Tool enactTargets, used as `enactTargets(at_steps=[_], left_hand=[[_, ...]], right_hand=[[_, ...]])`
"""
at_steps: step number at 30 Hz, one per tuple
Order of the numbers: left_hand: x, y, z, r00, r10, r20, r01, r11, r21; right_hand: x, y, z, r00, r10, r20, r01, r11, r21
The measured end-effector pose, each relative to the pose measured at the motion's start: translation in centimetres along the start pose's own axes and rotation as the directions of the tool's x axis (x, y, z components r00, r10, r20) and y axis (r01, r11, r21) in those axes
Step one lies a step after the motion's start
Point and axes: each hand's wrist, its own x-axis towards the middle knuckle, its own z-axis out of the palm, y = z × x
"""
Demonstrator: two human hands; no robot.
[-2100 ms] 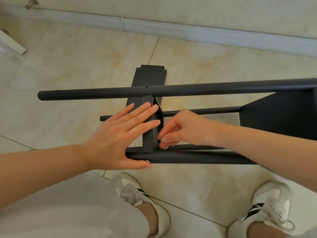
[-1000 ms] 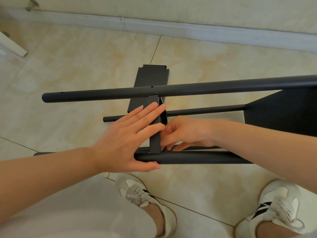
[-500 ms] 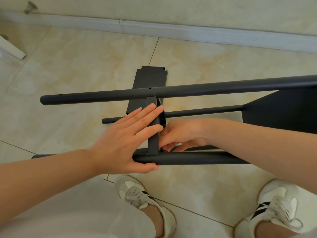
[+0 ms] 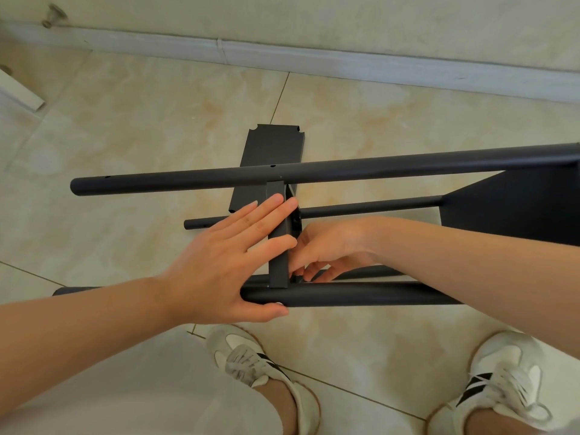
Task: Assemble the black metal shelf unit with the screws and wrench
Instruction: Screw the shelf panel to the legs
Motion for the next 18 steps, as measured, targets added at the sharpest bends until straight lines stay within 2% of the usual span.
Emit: enactTargets(at_steps=[8, 14, 18], left_hand=[[-0.06, -0.05, 0.07, 1.000, -0.007, 0.001, 0.007, 1.000, -0.004], [0.01, -0.08, 0.10, 1.000, -0.008, 0.003, 0.008, 1.000, -0.007], [0.06, -0.09, 0.12, 1.000, -0.008, 0.005, 0.008, 1.000, -0.005]], right_hand=[[-0.18, 0.70, -0.47, 0.995, -0.025, 0.094, 0.014, 0.993, 0.113], [0.27, 0.53, 0.04, 0.999, -0.037, 0.034, 0.034, 0.997, 0.075], [-0.04, 0.45, -0.22, 0.996, -0.051, 0.077, 0.042, 0.993, 0.109]])
